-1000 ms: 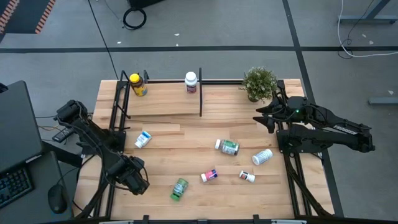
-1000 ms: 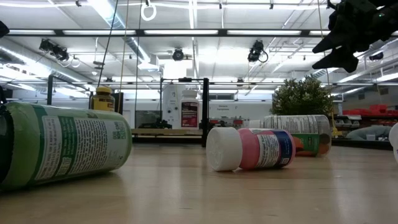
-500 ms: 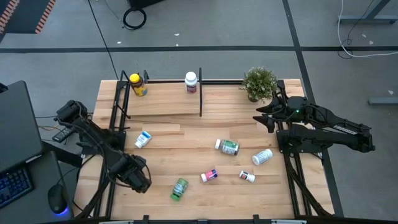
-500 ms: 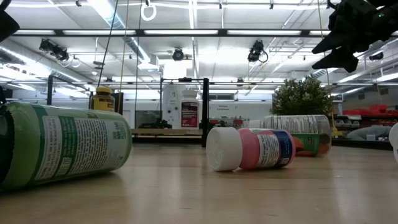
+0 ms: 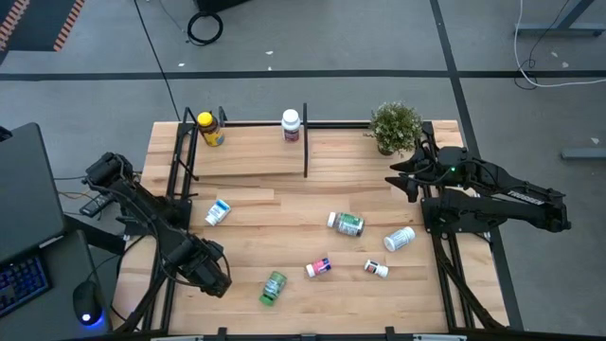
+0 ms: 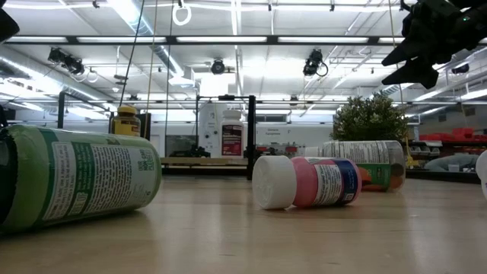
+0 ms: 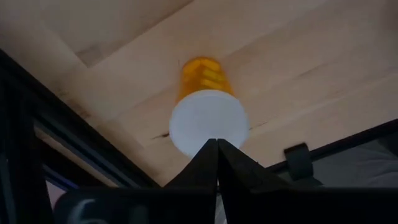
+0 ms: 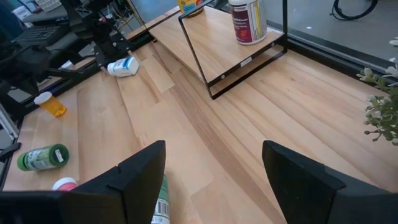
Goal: Pick and place medicine bottles onto shelf by color
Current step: Put the orange medicine bottle on the shelf
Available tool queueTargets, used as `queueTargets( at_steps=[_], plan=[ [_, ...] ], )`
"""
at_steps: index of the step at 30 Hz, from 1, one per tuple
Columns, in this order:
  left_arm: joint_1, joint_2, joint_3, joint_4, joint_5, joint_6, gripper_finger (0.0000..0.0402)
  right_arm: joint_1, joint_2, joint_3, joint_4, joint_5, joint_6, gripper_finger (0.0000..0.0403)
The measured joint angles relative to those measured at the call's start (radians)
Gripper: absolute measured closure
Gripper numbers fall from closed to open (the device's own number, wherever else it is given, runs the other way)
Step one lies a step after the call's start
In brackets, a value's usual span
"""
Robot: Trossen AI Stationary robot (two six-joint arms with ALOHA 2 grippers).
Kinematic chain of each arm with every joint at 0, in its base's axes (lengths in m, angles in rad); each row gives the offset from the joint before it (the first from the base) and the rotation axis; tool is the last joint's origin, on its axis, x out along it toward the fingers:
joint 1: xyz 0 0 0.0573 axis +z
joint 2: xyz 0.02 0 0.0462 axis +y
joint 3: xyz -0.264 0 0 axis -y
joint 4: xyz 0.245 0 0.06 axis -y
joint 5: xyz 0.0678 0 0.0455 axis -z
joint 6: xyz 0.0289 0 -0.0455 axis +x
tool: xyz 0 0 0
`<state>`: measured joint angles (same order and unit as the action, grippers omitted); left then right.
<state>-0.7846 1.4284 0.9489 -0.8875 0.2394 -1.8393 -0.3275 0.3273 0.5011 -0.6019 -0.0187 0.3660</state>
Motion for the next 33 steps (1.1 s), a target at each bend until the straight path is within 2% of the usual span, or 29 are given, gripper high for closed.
queueTargets(
  at_steps=[10,15,23,28,33],
  plan=[
    [-0.039,0.04,-0.005,-0.026,-0.025,0.012,0.0388,0.0,0.0,0.0,0.0,0.0,0.0,0.0129],
    [-0.023,0.07,-0.004,-0.019,-0.02,0.045,0.0383,0.0,0.0,0.0,-0.001,0.0,0.005,0.0129],
    [0.002,0.074,-0.005,-0.011,-0.029,0.071,0.0396,0.0,0.0,0.0,-0.003,-0.001,0.008,0.0129],
    [0.002,0.074,-0.005,-0.016,-0.042,0.068,0.0387,0.0,0.0,0.0,-0.001,0.0,0.008,0.0129],
    [0.029,0.075,-0.005,-0.018,-0.048,0.065,0.0391,0.007,0.012,0.0,0.095,-0.034,0.025,0.0129]
  ],
)
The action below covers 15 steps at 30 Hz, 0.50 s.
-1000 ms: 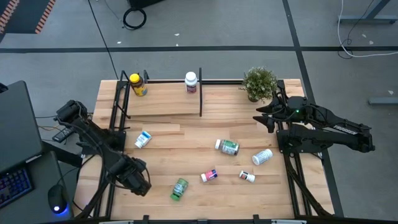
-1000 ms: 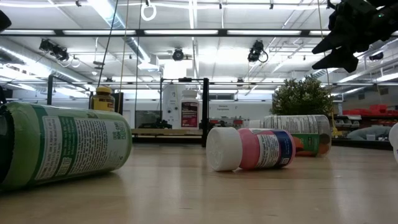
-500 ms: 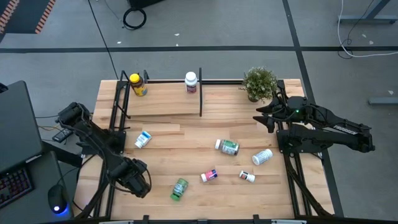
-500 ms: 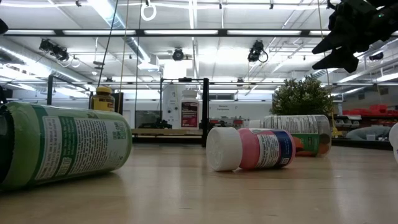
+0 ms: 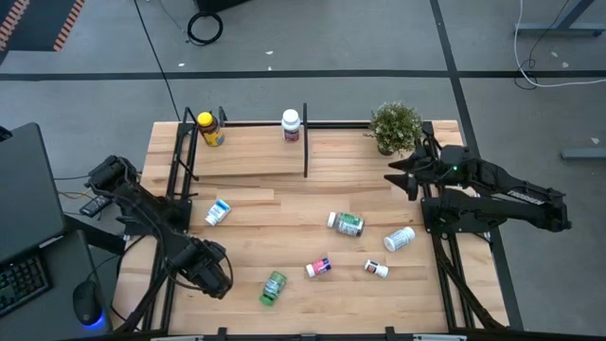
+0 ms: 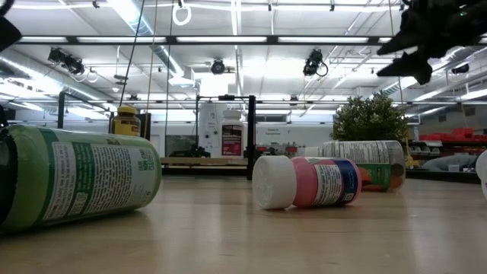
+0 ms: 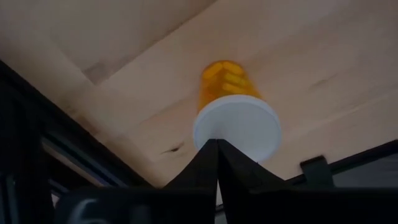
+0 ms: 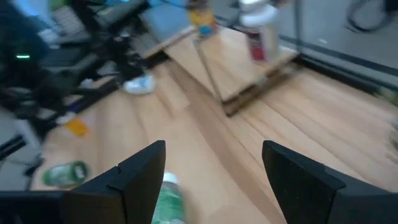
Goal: Pick and place medicine bottles onto shelf by color
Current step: Put the orange medicine bottle on the shelf
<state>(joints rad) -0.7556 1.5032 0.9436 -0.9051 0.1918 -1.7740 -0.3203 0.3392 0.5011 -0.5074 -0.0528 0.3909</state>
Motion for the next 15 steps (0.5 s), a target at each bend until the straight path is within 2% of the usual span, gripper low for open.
queueTargets(
  at_steps=[8,15],
  plan=[
    [0.126,0.001,-0.001,0.027,-0.069,0.042,0.0393,0.085,0.13,0.0,0.102,-0.051,-0.062,0.0138],
    [0.276,0.001,-0.001,0.047,-0.146,0.136,0.0393,0.197,0.286,0.0,0.368,-0.072,-0.079,0.0151]
  ],
)
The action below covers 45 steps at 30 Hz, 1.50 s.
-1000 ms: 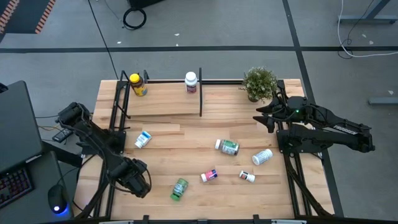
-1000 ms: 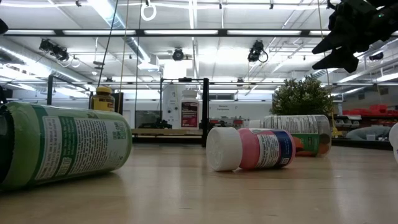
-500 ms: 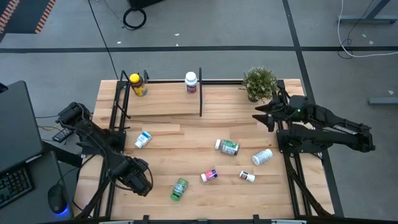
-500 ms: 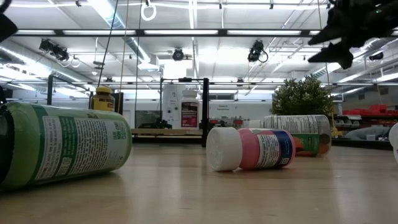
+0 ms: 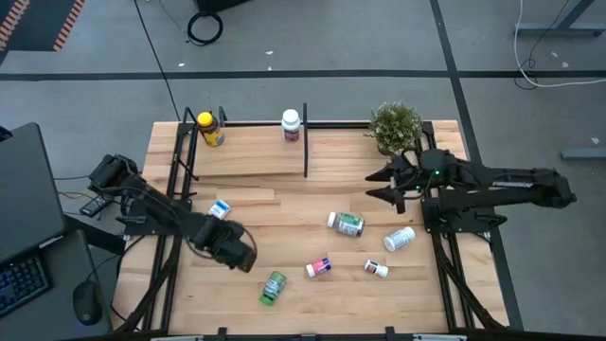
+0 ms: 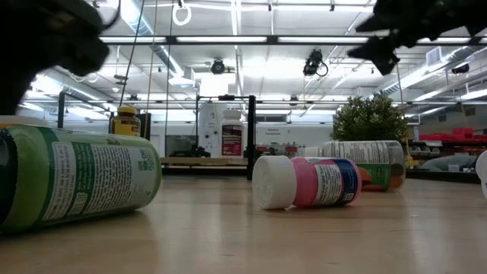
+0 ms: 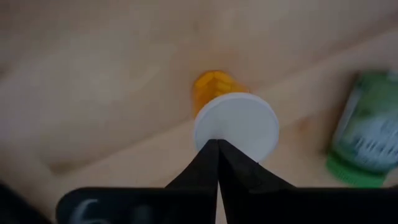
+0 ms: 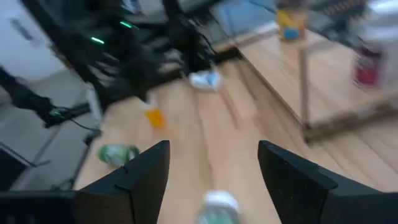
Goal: Pick and place medicine bottles onto shelf by color
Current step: Put the orange medicine bottle on the shelf
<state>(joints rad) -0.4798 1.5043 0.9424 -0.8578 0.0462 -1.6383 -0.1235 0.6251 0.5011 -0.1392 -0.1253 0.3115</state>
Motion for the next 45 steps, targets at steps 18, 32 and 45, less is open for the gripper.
queueTargets(
  at_steps=[18,32,45],
  plan=[
    [0.297,0.004,-0.005,0.096,-0.062,0.267,0.0396,0.139,0.523,0.0,0.687,0.086,0.011,0.0164],
    [0.333,0.003,-0.003,0.109,-0.05,0.315,0.0393,0.14,0.812,0.002,1.084,0.075,0.006,0.0393],
    [0.333,0.003,-0.003,0.116,-0.035,0.314,0.0392,0.15,1.103,0.261,1.105,-0.042,-0.132,0.0393]
  ],
)
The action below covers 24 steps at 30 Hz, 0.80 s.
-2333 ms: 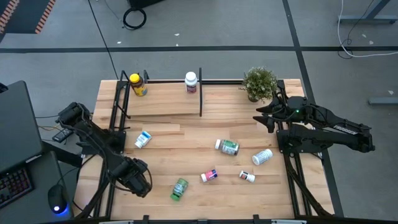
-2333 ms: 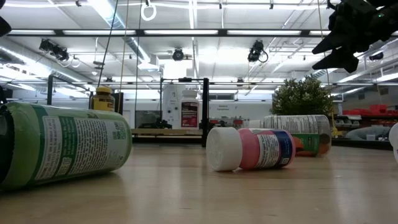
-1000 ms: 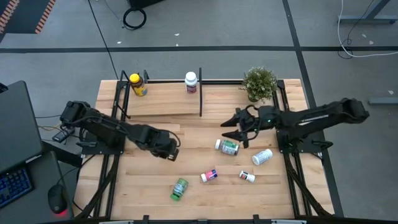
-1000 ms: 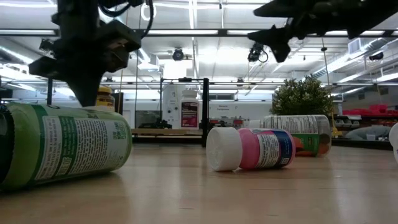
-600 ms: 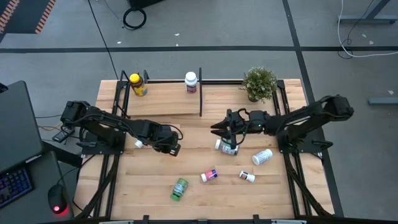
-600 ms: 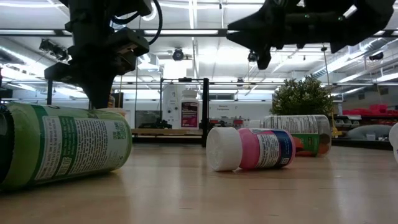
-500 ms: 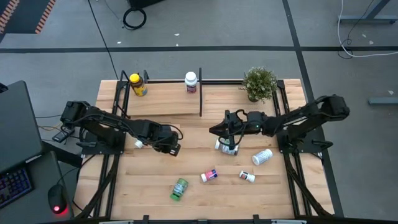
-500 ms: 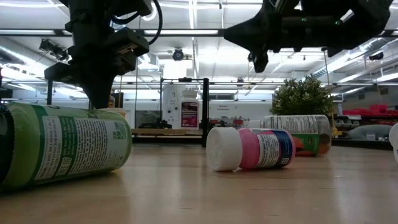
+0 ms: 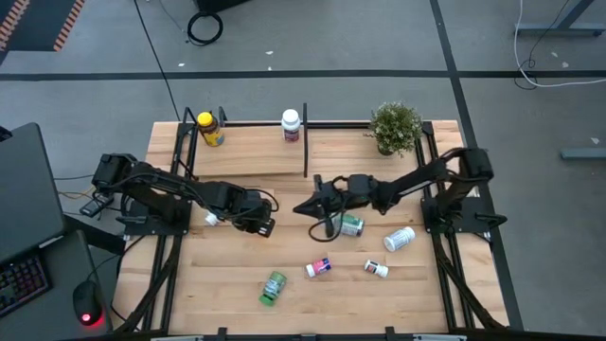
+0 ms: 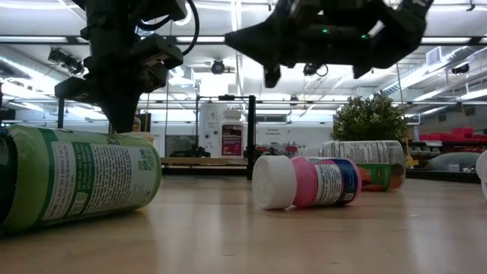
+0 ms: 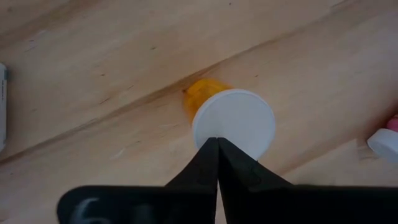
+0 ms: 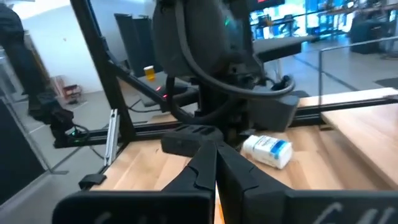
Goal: Pick and place medicine bottles onto shelf by color
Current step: Put the orange medicine bottle on the shelf
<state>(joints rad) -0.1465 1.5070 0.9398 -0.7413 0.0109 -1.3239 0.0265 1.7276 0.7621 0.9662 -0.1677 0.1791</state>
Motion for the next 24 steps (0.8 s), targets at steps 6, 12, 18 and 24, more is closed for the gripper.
queueTargets(
  at_steps=[6,12,18,24],
  plan=[
    [0.025,0.0,0.0,0.013,0.009,0.004,0.0391,0.01,0.136,0.079,-0.003,-0.069,0.0,0.0395],
    [0.038,0.0,0.0,0.033,0.005,0.012,0.0397,0.025,0.238,0.138,0.011,-0.071,-0.002,0.0398],
    [0.038,0.0,0.0,0.034,0.003,0.012,0.0391,0.025,0.335,0.215,0.021,-0.07,-0.027,0.0397],
    [0.038,-0.001,0.0,0.036,0.002,0.022,0.0397,0.018,0.422,0.287,0.024,-0.07,-0.02,0.0398]
  ],
)
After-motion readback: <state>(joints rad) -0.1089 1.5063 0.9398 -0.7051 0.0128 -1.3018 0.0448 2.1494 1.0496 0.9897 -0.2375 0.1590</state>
